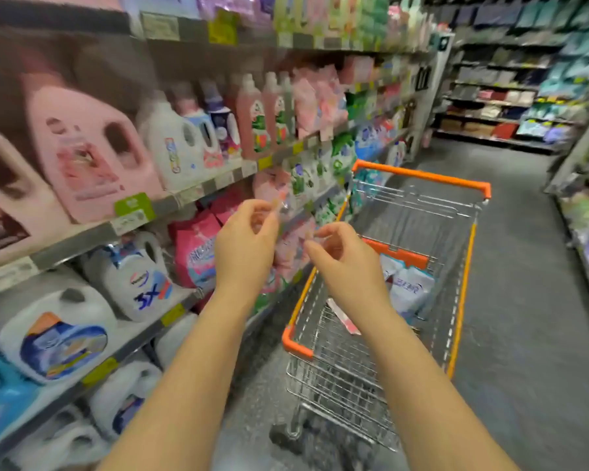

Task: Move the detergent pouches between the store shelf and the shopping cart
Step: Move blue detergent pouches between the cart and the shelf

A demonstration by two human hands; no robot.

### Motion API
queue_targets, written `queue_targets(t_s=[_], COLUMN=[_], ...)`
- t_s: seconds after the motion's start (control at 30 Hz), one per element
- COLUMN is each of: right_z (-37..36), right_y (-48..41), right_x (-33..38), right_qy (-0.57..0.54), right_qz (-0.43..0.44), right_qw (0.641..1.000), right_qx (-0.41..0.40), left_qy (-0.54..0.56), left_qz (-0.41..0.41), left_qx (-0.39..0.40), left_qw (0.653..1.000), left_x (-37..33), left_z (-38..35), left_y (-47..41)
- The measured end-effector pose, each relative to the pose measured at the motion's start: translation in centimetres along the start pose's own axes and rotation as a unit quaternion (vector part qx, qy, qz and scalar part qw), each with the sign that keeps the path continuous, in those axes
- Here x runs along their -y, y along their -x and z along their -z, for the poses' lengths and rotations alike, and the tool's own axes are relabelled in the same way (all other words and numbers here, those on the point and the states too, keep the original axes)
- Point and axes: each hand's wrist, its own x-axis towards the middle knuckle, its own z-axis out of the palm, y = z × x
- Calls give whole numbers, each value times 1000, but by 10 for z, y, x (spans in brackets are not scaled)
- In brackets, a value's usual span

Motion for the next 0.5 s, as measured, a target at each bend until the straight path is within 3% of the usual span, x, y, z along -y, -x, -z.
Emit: queue_targets(t_s=[0.23, 0.5], right_z=[97, 98], right_y=[-11, -88], right_x=[-139, -304], right_qy=[21, 35], right_qz=[-172, -349], right_qw=[983, 933], right_qx=[-54, -83], left_qy=[9, -53], left_qz=[60, 113], left_qx=[164, 272], left_qw=[985, 954], left_x=[12, 92], left_z=[-184, -364], left_y=[23, -19])
